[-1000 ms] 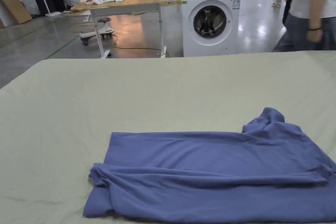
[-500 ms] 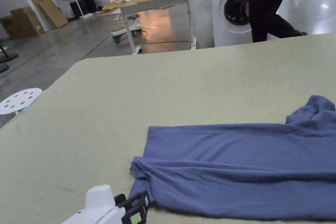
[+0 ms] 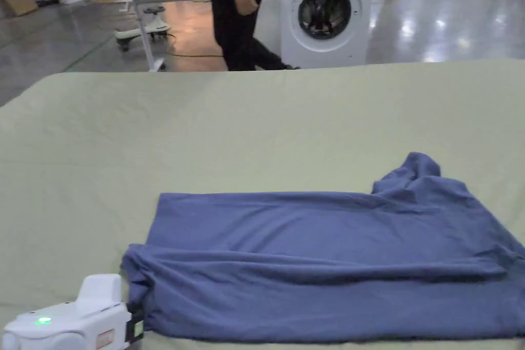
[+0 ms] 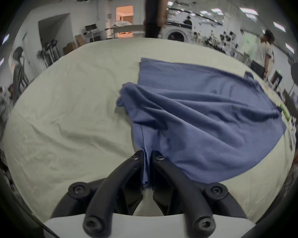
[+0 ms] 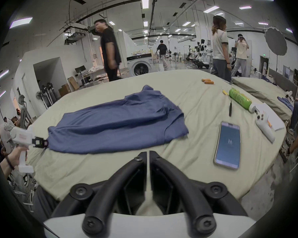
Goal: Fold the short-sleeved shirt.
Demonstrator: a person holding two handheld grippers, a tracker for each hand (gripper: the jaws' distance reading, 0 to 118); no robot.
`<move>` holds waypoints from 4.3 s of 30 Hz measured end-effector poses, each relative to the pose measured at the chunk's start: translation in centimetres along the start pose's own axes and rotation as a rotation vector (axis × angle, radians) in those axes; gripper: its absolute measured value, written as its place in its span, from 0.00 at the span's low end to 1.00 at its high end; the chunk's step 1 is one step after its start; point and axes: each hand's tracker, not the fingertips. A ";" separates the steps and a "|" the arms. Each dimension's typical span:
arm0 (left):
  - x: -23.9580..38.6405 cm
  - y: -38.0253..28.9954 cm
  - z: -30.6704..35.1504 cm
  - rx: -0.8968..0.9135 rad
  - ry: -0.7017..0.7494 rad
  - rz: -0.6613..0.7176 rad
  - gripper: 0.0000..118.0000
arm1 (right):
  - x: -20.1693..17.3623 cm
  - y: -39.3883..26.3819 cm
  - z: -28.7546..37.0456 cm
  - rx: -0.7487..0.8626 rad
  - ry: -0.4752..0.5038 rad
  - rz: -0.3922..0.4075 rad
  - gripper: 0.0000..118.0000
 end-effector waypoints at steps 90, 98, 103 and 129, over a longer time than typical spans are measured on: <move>-2.0 9.2 -0.7 -0.007 -0.043 0.084 0.52 | -0.7 -3.0 5.5 0.084 0.133 0.041 0.00; -1.2 10.5 -6.8 -0.149 -0.020 0.079 0.25 | 2.6 -4.2 6.0 -0.002 0.020 -0.018 0.00; 0.2 10.3 -6.9 -0.180 -0.012 0.057 0.01 | 3.5 -2.4 3.8 -0.020 0.033 -0.040 0.00; 1.6 10.7 -4.5 -0.203 -0.001 -0.056 0.00 | 6.8 11.1 -23.7 -0.477 -0.101 0.218 0.01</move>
